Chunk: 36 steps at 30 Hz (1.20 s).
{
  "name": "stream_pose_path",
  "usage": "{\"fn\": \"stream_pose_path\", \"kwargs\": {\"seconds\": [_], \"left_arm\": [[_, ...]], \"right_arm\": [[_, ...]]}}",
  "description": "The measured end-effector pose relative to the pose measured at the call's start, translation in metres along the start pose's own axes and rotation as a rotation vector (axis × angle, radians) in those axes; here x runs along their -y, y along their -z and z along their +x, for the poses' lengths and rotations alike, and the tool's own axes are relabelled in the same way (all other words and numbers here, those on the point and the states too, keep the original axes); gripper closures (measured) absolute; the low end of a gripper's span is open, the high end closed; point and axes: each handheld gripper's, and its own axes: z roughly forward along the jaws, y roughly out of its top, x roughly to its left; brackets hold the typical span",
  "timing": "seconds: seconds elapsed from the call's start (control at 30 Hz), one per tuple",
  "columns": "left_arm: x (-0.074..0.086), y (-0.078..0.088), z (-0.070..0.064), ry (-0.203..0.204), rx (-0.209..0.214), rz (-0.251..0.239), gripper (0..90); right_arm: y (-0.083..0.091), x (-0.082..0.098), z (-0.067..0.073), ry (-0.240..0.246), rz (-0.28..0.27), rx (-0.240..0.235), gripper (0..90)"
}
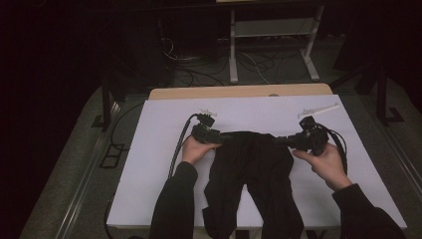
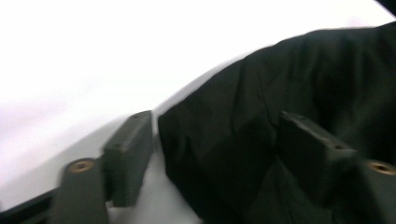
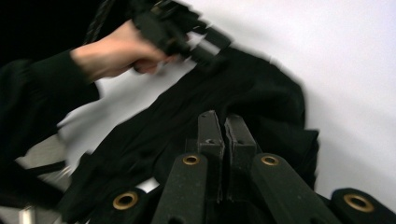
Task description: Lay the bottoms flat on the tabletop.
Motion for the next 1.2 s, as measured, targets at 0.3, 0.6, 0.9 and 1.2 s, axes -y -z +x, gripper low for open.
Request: {"fn": "stream_pose_path", "kwargs": {"seconds": [0.3,0.6,0.9,1.2], "left_arm": [[0.003,-0.019,-0.011,-0.027,0.123,0.033,80.9],[-0.007,0.032,-0.005,-0.032,0.020,-0.018,82.3],[-0.010,0.098,0.000,-0.006,-0.044,-0.154,82.1],[0.018,0.108,-0.013,-0.050,0.028,-0.095,82.1]], "right_arm": [[-0.009,0.061,-0.004,-0.101,0.101,-0.112,86.4],[-0.001,0.024,-0.015,-0.093,0.051,-0.020,86.4],[0.001,-0.054,-0.005,0.014,-0.039,0.138,86.4],[-0.023,-0.033,0.023,0.102,-0.001,0.110,86.3]]}}
